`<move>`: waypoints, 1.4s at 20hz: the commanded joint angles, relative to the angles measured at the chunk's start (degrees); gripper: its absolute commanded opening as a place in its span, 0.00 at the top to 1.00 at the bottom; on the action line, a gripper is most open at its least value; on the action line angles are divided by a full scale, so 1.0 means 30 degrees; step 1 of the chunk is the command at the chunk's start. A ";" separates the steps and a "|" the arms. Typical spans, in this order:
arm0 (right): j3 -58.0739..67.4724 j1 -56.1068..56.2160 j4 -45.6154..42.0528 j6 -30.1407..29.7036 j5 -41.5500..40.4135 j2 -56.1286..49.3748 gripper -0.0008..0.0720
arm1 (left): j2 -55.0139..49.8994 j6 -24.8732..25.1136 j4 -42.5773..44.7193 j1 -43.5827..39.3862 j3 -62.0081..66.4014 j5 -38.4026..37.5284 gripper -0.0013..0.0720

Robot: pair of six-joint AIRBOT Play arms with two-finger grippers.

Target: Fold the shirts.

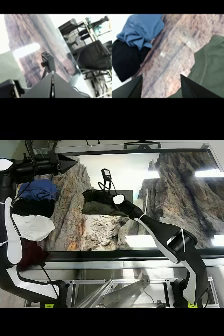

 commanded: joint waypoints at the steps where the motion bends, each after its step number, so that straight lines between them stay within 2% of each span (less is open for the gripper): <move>1: 0.0109 -0.0408 0.0109 -0.0328 0.1880 0.0000 0.29 | 0.0408 0.0313 -0.0189 0.0495 -0.0634 -0.1049 0.97; 3: 0.0109 -0.1872 -0.0882 0.0670 0.4874 0.0903 0.29 | 0.0408 0.0299 -0.0219 0.0495 -0.0627 -0.1093 0.97; 8: 0.0102 -0.7577 -1.0892 0.8772 1.3529 0.3701 0.29 | 0.0408 0.0299 -0.0189 0.0495 -0.0641 -0.1945 0.97; 10: -0.0102 -0.9668 -1.2903 1.0739 1.5431 0.3898 0.29 | 0.0408 0.0306 -0.0182 0.0488 -0.0641 -0.1953 0.97; 11: -0.0627 -1.0448 -1.2772 1.1111 1.5489 0.3861 0.27 | 0.0408 0.0306 -0.0182 0.0474 -0.0641 -0.1945 0.97; 13: -0.2106 -1.1300 -1.2531 1.1271 1.4360 0.3694 0.08 | 0.0408 0.0321 -0.0175 0.0474 -0.0641 -0.1785 0.97; 17: -0.2667 -1.1424 -1.1555 1.1169 1.3777 0.1727 0.08 | 0.0408 0.0466 -0.0175 0.0474 -0.0641 -0.1523 0.97; 22: -0.2667 -1.0601 -0.6470 0.8422 1.2517 -0.0612 0.08 | 0.0408 0.0758 -0.0168 0.0474 -0.0641 -0.1523 0.97; 24: -0.2659 -1.0018 -0.5435 0.8182 1.1978 -0.1377 0.08 | 0.0408 0.0758 -0.0168 0.0474 -0.0641 -0.1530 0.97; 26: -0.2623 -0.9624 -0.2907 0.6251 1.1985 -0.1829 0.09 | 0.0408 0.0838 -0.0168 0.0474 -0.0641 -0.1552 0.97; 27: -0.2630 -0.9522 -0.1705 0.5377 1.1992 -0.1858 0.29 | 0.0408 0.0896 -0.0168 0.0474 -0.0641 -0.1552 0.97; 28: -0.2616 -0.9493 -0.0576 0.4554 1.2152 -0.1807 0.67 | 0.0408 0.0896 -0.0168 0.0474 -0.0641 -0.1559 0.97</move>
